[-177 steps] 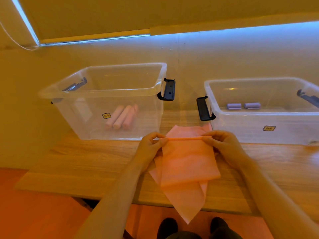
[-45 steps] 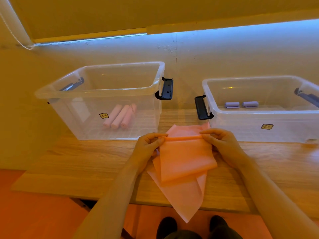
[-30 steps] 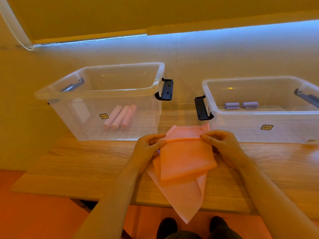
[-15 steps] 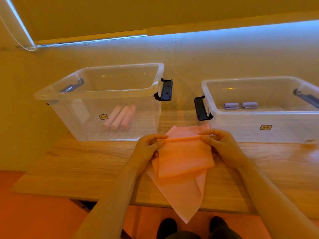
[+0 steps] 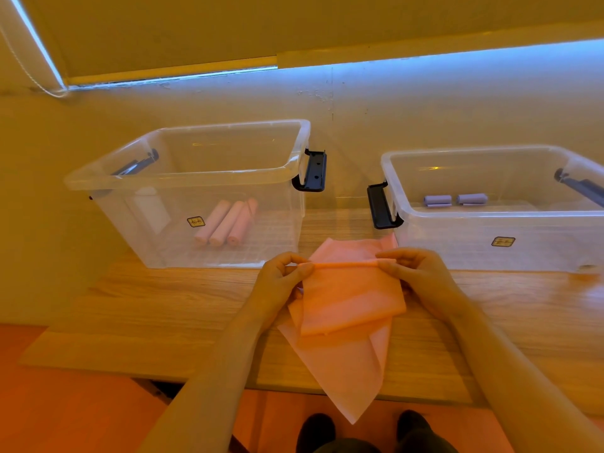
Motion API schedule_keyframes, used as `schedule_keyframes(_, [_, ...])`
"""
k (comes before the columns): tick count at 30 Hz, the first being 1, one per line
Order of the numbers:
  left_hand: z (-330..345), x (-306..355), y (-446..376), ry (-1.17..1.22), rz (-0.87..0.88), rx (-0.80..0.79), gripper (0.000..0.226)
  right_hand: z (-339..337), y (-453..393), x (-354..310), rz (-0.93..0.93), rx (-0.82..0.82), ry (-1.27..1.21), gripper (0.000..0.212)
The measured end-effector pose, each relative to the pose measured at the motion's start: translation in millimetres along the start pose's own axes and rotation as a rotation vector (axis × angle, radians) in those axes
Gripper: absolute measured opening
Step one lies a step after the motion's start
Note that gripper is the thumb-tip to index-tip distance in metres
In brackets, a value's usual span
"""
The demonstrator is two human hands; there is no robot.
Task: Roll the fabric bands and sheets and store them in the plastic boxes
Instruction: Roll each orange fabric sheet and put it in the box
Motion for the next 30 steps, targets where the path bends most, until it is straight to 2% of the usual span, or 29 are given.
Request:
schedule_keyframes(10, [-0.7,-4.5,2.0,0.175,-0.051,0.008,0.016,-0.7,-0.2,-2.2,-0.015,0.016,0.0,0.012])
schedule_keyframes(16, [-3.9,-4.6,-0.3,0.108,-0.013,0.021,0.018,-2.6,-0.8,-1.5,-0.017,0.035,-0.001,0.012])
schedule_keyframes(20, [-4.7,-6.0,-1.5,0.051,-0.022,0.034,0.015,-1.7,-0.5,0.6,-0.008,0.013,0.014,0.021])
schedule_keyframes(30, [-2.4,-2.8,1.0,0.09,-0.017,0.014,0.013,1.1,-0.2,-2.4,-0.01,-0.001,0.008,0.013])
Point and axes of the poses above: each hand's wrist, its own y-axis away from the middle knuckle, its own z-axis out of the palm, x = y × z, the point moved 9 cm from there along -y, towards the middle knuckle, and after that the axes turned 6 degrees about x, right-handed, at the moved point
